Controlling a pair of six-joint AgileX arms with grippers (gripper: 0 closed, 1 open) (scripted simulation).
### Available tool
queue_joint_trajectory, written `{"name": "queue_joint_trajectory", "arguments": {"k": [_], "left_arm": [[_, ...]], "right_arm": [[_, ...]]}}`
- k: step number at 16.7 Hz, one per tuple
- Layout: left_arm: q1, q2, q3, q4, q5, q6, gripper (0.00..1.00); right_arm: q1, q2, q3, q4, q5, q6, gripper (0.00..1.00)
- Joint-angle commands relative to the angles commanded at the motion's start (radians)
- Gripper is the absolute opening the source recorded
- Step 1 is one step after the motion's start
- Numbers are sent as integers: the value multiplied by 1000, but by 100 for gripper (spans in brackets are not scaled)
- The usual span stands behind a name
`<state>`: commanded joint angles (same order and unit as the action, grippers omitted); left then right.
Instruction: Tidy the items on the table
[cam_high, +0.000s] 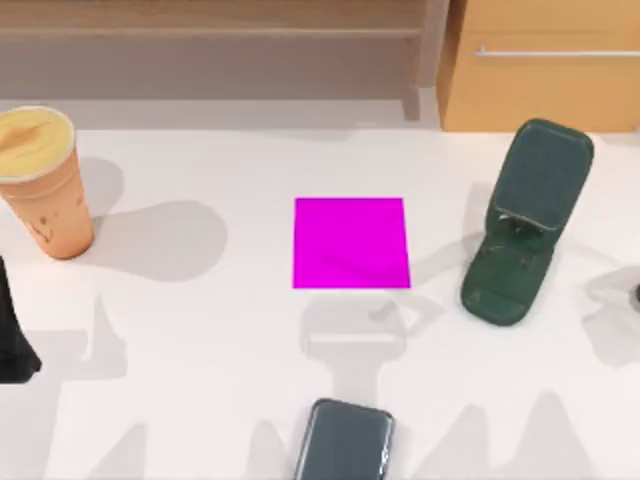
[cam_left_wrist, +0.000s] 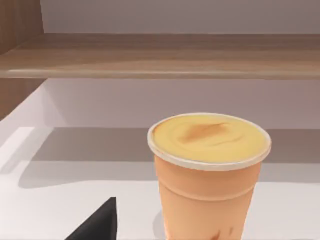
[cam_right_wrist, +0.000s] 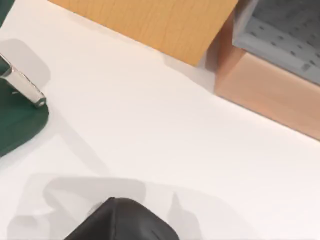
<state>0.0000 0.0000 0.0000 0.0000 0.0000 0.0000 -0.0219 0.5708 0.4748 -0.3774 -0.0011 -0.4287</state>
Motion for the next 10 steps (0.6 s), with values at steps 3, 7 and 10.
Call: {"name": "queue_joint_trajectory", "arguments": {"k": [3,7,10], "left_arm": [[0,0,0,0,0,0,100],[0,0,0,0,0,0,100],[0,0,0,0,0,0,100]], "right_arm": [[-11,318,228,-180,0,-204,100],[-24,738,520,-414,0,-468,100],[-32,1000,705,-564,0,-638,100]]}}
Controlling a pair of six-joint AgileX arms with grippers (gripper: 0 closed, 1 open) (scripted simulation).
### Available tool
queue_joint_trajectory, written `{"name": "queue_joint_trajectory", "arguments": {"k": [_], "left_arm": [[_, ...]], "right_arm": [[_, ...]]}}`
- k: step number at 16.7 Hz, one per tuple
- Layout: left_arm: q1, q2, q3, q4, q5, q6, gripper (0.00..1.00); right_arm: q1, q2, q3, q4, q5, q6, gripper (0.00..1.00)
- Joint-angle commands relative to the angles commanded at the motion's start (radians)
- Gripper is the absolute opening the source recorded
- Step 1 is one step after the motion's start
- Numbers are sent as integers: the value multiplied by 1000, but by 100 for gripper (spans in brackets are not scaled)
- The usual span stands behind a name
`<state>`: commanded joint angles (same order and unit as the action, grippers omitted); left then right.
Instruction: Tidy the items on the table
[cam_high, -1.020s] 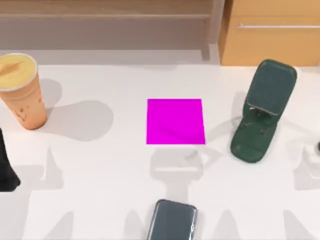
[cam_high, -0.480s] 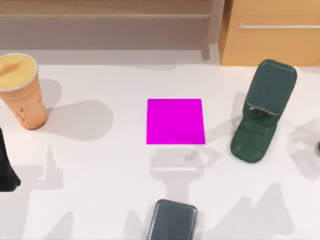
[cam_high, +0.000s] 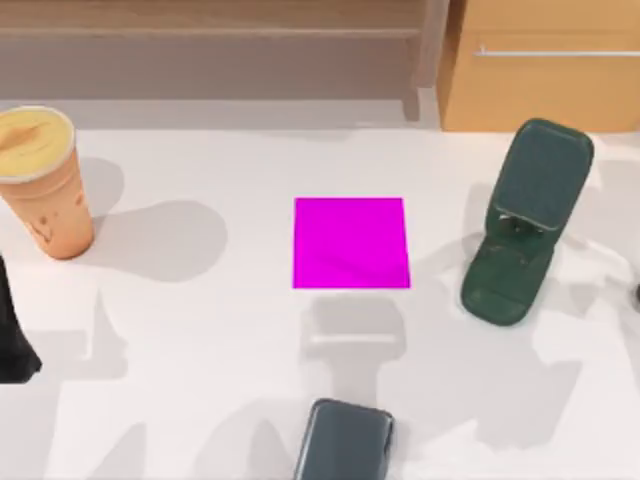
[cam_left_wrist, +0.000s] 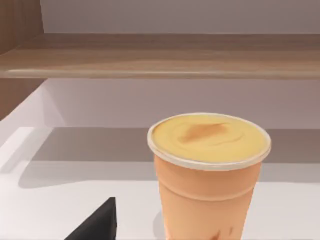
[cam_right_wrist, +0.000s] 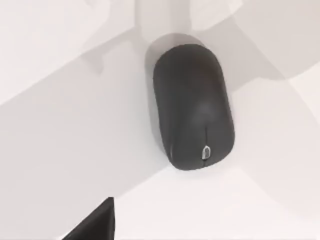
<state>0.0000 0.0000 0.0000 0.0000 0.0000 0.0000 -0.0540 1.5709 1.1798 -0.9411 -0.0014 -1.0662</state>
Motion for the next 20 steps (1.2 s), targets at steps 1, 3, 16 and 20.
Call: {"name": "queue_joint_trajectory", "arguments": {"k": [1,3,16,20], "left_arm": [[0,0,0,0,0,0,100],[0,0,0,0,0,0,100],[0,0,0,0,0,0,100],[0,0,0,0,0,0,100]], "right_arm": [[-2,71,53,-42,0,-48,100],[-6,183,141,-113,0,-127,100],[-6,305,180,-116,0,-202,100],[-7,363,86,37,1,-201,100]]}}
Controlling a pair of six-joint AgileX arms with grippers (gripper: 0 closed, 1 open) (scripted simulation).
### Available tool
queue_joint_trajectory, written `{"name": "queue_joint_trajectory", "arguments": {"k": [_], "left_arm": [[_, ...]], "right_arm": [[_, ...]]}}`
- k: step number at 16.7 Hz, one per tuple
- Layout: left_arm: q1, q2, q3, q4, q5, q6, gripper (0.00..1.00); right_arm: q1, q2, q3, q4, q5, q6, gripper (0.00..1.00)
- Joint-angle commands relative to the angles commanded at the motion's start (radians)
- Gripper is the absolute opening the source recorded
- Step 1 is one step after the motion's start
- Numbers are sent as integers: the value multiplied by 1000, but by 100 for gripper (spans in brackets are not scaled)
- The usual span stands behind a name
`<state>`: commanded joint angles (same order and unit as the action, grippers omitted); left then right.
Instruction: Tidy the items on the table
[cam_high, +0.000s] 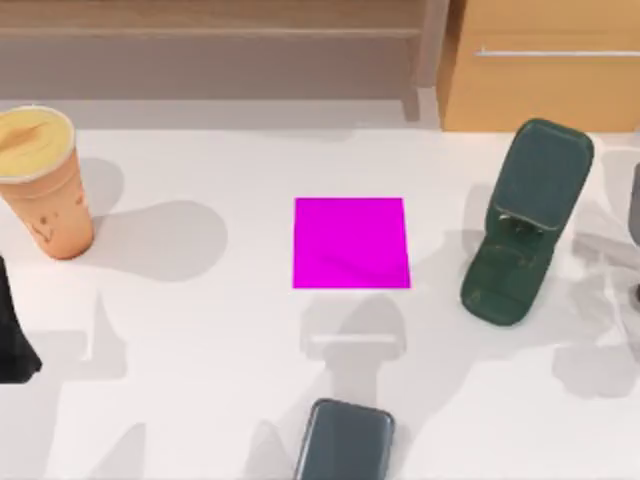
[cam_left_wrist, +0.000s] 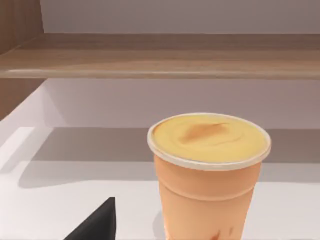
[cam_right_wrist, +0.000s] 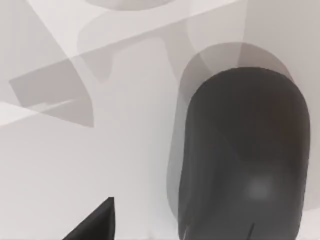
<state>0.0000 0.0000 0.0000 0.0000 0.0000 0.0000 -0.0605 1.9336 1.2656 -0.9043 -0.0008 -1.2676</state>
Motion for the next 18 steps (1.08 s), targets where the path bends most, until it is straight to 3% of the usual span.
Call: {"name": "queue_joint_trajectory", "arguments": {"k": [8,18], "left_arm": [[0,0,0,0,0,0,100],[0,0,0,0,0,0,100]], "right_arm": [[0,46,-71,117,0,0,100],[0,46,-71,117,0,0,25]]}}
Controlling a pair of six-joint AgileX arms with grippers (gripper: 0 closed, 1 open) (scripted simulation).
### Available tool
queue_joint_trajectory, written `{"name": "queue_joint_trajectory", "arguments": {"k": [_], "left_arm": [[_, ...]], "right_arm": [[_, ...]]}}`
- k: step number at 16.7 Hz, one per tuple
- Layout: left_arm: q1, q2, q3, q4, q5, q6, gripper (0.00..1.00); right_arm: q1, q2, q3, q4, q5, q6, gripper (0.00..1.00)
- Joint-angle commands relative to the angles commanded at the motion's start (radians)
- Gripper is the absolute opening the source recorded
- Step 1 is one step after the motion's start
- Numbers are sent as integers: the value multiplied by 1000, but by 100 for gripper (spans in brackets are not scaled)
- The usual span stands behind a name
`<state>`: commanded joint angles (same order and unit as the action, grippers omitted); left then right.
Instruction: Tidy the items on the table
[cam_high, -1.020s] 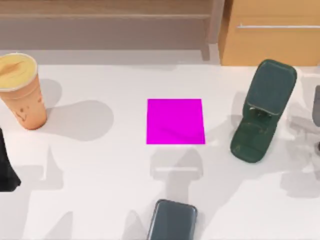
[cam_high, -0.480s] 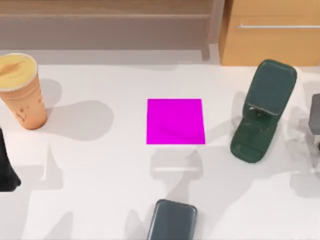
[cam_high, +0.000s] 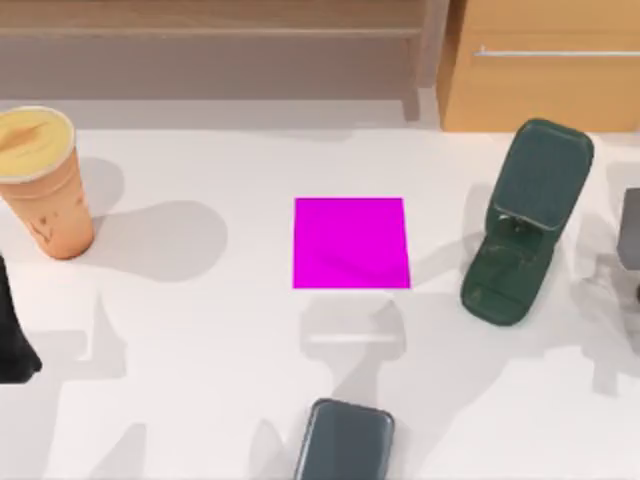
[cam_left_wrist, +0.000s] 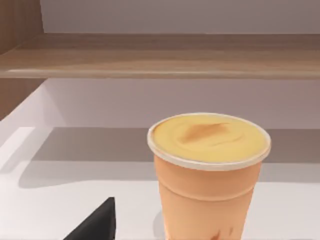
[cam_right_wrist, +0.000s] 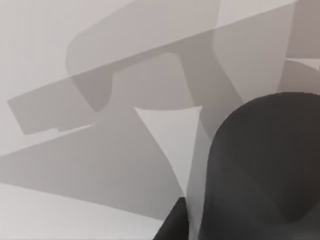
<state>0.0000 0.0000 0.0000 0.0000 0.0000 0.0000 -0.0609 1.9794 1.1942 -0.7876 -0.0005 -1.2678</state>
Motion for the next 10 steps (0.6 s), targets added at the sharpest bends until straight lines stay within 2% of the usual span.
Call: {"name": "queue_joint_trajectory", "arguments": {"k": [3,10], "left_arm": [[0,0,0,0,0,0,100],[0,0,0,0,0,0,100]], "right_arm": [[0,0,0,0,0,0,2],[0,0,0,0,0,0,0]]}}
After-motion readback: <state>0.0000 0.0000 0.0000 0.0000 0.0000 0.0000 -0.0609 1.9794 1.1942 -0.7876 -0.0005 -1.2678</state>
